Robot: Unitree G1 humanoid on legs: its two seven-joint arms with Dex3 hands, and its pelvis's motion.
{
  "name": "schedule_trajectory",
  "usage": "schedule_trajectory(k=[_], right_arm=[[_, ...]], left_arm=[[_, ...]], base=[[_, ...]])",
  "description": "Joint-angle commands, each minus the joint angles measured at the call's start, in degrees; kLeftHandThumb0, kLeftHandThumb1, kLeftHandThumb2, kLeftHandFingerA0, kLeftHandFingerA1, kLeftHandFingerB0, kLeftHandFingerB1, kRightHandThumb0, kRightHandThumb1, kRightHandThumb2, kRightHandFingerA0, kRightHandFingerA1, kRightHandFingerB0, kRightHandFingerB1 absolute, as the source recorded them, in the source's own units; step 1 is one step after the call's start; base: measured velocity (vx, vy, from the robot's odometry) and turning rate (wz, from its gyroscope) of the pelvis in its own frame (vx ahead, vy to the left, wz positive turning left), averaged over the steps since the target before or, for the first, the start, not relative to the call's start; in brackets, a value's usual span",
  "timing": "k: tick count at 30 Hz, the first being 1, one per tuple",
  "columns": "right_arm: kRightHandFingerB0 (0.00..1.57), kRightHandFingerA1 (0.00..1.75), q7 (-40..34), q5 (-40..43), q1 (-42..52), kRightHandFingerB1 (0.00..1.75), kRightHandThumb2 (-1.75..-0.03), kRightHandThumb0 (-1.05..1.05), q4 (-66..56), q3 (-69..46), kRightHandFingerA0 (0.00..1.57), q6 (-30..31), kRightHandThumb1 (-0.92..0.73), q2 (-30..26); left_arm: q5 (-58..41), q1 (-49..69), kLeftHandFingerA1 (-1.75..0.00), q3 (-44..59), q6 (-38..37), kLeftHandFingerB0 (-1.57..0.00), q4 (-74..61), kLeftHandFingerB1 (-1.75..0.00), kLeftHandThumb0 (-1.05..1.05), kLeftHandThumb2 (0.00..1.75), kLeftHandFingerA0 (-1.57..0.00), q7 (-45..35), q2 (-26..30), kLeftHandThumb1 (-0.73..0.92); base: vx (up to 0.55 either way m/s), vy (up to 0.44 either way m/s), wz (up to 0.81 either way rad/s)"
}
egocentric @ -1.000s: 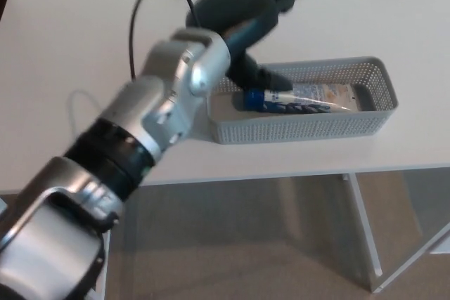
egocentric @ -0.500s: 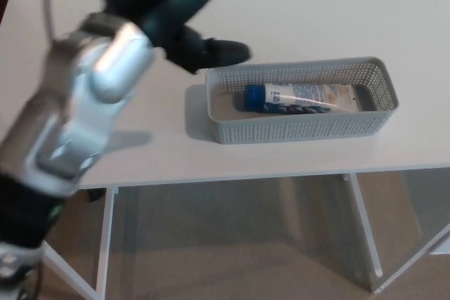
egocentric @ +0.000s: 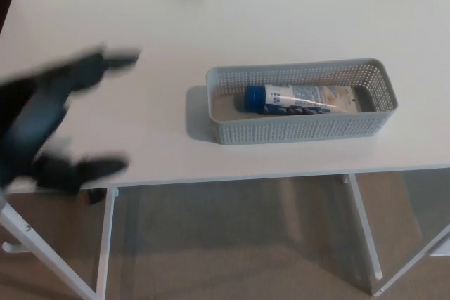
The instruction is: The robot walks towards a table in front, picks a shampoo with left hand and puts it in a small grey container
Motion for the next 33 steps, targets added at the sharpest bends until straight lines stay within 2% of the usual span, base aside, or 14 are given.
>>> schedule_trajectory(k=[1,3,10,11,13,14,18,20,22,25,26,28,29,33], right_arm=[[0.54,0.48,-0.46,-2.38,4.47,0.42,-0.57,-0.4,1.55,1.36,0.63,-0.12,-0.6,-2.67],[0.43,0.64,-0.16,-2.19,4.95,0.55,-0.87,-0.4,1.59,1.19,0.58,-0.36,-0.46,-2.77],[0.55,0.48,-1.08,-3.02,6.25,0.42,-0.58,-0.41,1.95,1.98,0.64,-1.14,-0.62,-2.23],[0.44,0.65,-1.11,-3.03,6.13,0.56,-0.9,-0.38,2.26,1.95,0.59,-1.06,-0.49,-2.36],[0.43,0.64,-1.14,-2.97,6.06,0.56,-0.9,-0.38,2.45,1.94,0.59,-0.92,-0.49,-2.48],[0.54,0.47,-0.93,-2.9,6.09,0.41,-0.59,-0.43,2.28,1.95,0.64,-0.81,-0.63,-2.62],[0.54,0.46,-0.13,-2.89,6.27,0.42,-0.58,-0.37,2.14,2.01,0.61,-0.95,-0.64,-2.63],[0.54,0.46,-0.13,-3.01,6.3,0.41,-0.58,-0.38,2.12,2.12,0.62,-1.01,-0.64,-2.63],[0.55,0.47,-0.83,-3.12,6.22,0.42,-0.59,-0.41,2.4,2.16,0.64,-1.01,-0.62,-2.2],[0.55,0.47,-0.96,-2.69,5.94,0.42,-0.58,-0.36,2.17,1.71,0.65,-0.18,-0.64,-2.42],[0.54,0.48,-0.83,-2.68,5.93,0.42,-0.6,-0.41,2.05,1.7,0.65,-0.16,-0.63,-2.5],[0.55,0.48,-0.92,-3.09,5.95,0.42,-0.59,-0.41,2.09,1.96,0.65,-0.48,-0.63,-2.54],[0.44,0.65,-1.09,-3.23,6.19,0.56,-0.9,-0.37,2.16,2.02,0.59,-0.84,-0.49,-2.51],[0.55,0.48,-0.93,-3.65,9.57,0.42,-0.59,-0.43,2.29,2.32,0.65,-2.22,-0.61,-2.61]], left_arm=[[-38.04,47.84,-0.49,27.0,-26.78,-0.38,15.34,-0.41,-0.52,0.67,-0.53,-34.84,0.67,0.38],[-34.64,48.71,-0.51,26.21,-28.23,-0.42,18.6,-0.43,-0.56,0.71,-0.59,-33.79,3.38,0.4],[-10.68,43.61,-0.43,16.34,-33.54,-0.59,39.24,-0.4,-0.49,0.55,-0.66,-13.57,11.69,0.47],[-1.81,39.91,-0.56,11.27,-28.58,-0.53,44.1,-0.5,-0.44,0.71,-0.65,-5.29,13.12,0.42],[3.86,36.36,-0.64,6.89,-24.27,-0.52,48.35,-0.51,-0.41,0.7,-0.78,-0.37,14.2,0.42],[7.04,33.53,-0.69,3.38,-20.53,-0.57,50.46,-0.43,-0.32,0.54,-0.92,0.96,15.02,0.49],[14.26,21.31,-0.6,-7.25,-13.13,-0.51,62.91,-0.44,-0.38,0.57,-0.75,5.63,14.4,0.56],[14.32,16.34,-0.67,-9.91,-11.82,-0.38,68.86,-0.5,-0.45,0.78,-0.71,7.94,12.74,0.47],[12.41,12.21,-0.68,-10.21,-12.24,-0.36,74.43,-0.36,-0.35,0.57,-0.68,9.5,11.15,0.56],[6.66,4.54,-0.77,-7.95,-8.93,-0.2,84.55,-0.52,-0.24,0.91,-0.68,11.88,6.52,0.41],[4.11,2.54,-0.68,-6.35,-7.57,-0.35,87.19,-0.34,-0.37,0.58,-0.79,11.66,5.35,0.6],[1.5,0.25,-0.72,-4.57,-6.59,-0.37,90.18,-0.35,-0.39,0.58,-0.84,12.67,4.5,0.61],[-0.37,-0.56,-0.72,-3.0,-6.2,-0.37,91.21,-0.35,-0.41,0.58,-0.85,12.95,3.99,0.61],[-2.06,-0.19,-0.68,-1.62,-5.56,-0.54,94.23,-0.42,-0.46,0.59,-0.76,16.97,2.15,0.64]], base=[[0.0,0.0,0.0],[0.0,0.0,0.0],[0.0,0.0,0.0],[0.0,0.0,0.0],[0.0,0.0,0.0],[0.0,0.0,0.0],[0.0,0.0,0.0],[0.0,0.0,0.0],[0.0,0.0,0.0],[0.0,0.0,0.0],[0.0,0.0,0.0],[0.0,0.0,0.0],[0.0,0.0,0.0],[0.0,0.0,0.0]])
